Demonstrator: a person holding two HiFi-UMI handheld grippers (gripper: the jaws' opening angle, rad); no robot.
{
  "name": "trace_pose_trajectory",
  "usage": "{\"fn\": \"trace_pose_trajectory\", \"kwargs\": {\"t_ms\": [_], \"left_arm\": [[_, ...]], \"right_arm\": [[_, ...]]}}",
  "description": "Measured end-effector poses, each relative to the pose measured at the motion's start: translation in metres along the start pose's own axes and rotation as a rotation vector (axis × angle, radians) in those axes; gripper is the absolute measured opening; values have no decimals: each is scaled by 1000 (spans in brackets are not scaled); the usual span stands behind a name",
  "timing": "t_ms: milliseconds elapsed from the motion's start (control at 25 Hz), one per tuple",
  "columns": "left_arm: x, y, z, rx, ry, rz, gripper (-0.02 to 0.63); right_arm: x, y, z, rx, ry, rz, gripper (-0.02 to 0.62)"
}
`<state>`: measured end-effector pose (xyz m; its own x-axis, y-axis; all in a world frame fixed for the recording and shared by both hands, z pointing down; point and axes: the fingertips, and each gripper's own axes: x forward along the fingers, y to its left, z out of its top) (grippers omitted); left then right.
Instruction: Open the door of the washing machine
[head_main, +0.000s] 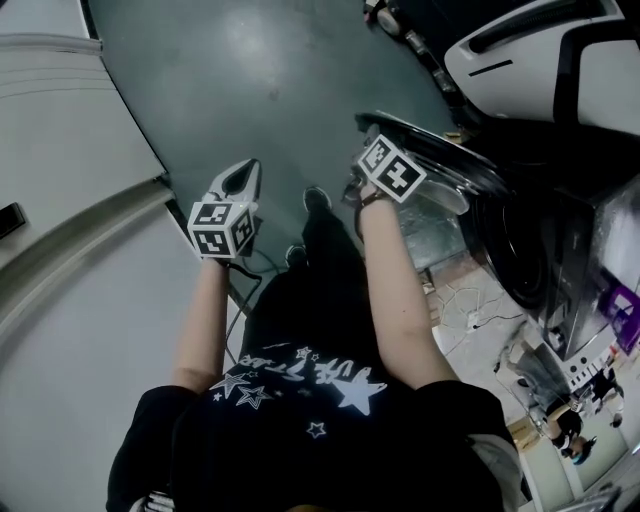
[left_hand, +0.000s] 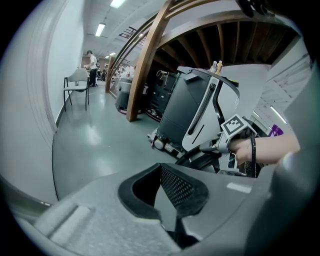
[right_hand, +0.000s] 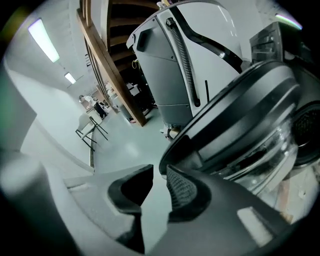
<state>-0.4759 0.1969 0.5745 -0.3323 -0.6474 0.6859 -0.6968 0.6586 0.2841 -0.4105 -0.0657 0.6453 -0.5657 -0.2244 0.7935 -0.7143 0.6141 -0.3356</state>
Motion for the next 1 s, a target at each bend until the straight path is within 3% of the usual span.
{"fn": "trace_pose_trajectory", "kwargs": {"t_ms": [520,1000], "left_arm": [[-92,-17,11,47,-115,-19,11],[-192,-37,-46,69,-155,-91,11]], "right_arm": [[-105,28,1,-86,-127,50,89],[-230,19,-48,-99,-239,47,40]]}}
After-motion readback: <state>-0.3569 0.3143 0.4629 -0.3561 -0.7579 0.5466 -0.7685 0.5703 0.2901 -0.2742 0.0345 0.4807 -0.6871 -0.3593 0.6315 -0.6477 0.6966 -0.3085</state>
